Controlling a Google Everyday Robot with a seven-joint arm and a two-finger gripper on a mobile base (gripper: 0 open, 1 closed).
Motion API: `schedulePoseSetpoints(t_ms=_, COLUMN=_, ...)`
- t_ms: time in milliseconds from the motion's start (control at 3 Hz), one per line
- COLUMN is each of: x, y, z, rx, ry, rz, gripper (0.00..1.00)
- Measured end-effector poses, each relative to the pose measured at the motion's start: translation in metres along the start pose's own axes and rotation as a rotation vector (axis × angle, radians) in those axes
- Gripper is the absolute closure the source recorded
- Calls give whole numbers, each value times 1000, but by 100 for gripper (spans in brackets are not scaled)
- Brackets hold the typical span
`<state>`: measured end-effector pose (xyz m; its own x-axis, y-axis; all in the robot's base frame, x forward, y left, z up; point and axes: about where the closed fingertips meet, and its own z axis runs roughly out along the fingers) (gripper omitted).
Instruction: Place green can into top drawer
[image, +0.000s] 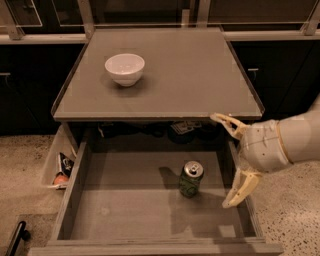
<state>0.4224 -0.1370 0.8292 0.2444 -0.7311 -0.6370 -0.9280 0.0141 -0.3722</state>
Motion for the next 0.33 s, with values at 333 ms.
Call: schedulePoseSetpoints(t_ms=333, x=-20, y=-10, z=-17, rx=-10, ry=-5, rz=-77, gripper=0)
